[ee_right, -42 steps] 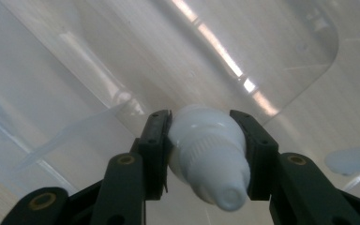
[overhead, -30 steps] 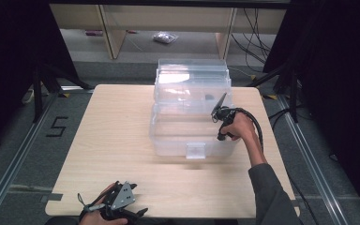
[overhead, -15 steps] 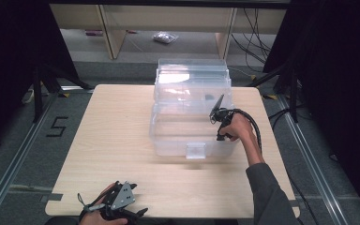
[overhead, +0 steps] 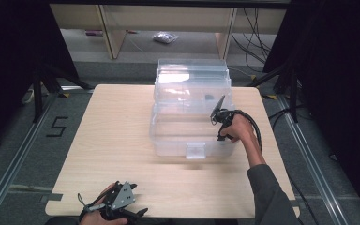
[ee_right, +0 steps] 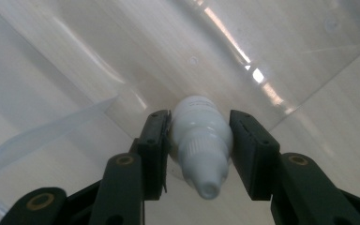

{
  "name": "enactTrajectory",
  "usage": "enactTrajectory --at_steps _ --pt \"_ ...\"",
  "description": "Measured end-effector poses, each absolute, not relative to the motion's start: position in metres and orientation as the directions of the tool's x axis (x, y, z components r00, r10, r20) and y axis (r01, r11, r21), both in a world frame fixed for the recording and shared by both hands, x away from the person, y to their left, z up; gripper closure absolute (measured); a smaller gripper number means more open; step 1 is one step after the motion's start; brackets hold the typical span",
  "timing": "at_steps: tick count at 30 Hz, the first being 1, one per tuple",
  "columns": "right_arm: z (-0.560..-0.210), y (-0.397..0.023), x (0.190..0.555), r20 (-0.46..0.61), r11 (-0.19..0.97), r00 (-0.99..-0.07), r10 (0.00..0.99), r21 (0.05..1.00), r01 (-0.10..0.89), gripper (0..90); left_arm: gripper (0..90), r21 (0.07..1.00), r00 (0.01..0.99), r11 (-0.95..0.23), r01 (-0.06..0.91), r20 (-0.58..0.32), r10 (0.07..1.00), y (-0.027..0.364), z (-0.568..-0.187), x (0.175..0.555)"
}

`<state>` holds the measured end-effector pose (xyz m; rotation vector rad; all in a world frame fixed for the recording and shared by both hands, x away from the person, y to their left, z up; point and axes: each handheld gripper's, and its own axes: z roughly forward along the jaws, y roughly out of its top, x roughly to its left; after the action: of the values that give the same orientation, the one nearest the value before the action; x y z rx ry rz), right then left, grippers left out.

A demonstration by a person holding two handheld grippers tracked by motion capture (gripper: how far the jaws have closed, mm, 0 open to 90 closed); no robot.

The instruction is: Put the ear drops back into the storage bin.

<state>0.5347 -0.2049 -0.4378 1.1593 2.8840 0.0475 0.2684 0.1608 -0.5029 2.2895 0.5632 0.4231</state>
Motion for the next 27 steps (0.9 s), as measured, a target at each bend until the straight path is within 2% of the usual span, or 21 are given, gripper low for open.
enactTrajectory --at_steps 3,4,6,10,14,27 --pt "-0.433 -0.204 0.532 -0.020 0.700 -0.700 0.714 0.067 0.711 53.8 15.1 0.721 0.849 -0.638 0.272 0.132 0.511 0.161 -0.503 0.268" --pt "-0.428 -0.208 0.535 -0.043 0.744 -0.744 0.667 0.095 0.662 51.8 15.1 0.720 0.850 -0.639 0.268 0.135 0.509 0.161 -0.503 0.268" --pt "-0.422 -0.203 0.528 -0.021 0.668 -0.670 0.742 0.091 0.738 47.0 15.1 0.730 0.850 -0.625 0.277 0.117 0.514 0.160 -0.503 0.268" --pt "-0.412 -0.205 0.526 -0.016 0.659 -0.663 0.749 0.130 0.741 41.3 15.1 0.722 0.850 -0.637 0.270 0.132 0.510 0.161 -0.503 0.268" --pt "-0.396 -0.210 0.519 -0.010 0.643 -0.662 0.750 0.248 0.725 33.7 15.1 0.734 0.851 -0.622 0.274 0.117 0.513 0.160 -0.504 0.268" --pt "-0.368 -0.214 0.495 -0.013 0.627 -0.671 0.741 0.371 0.685 30.5 15.1 0.728 0.850 -0.629 0.273 0.123 0.512 0.160 -0.504 0.268"
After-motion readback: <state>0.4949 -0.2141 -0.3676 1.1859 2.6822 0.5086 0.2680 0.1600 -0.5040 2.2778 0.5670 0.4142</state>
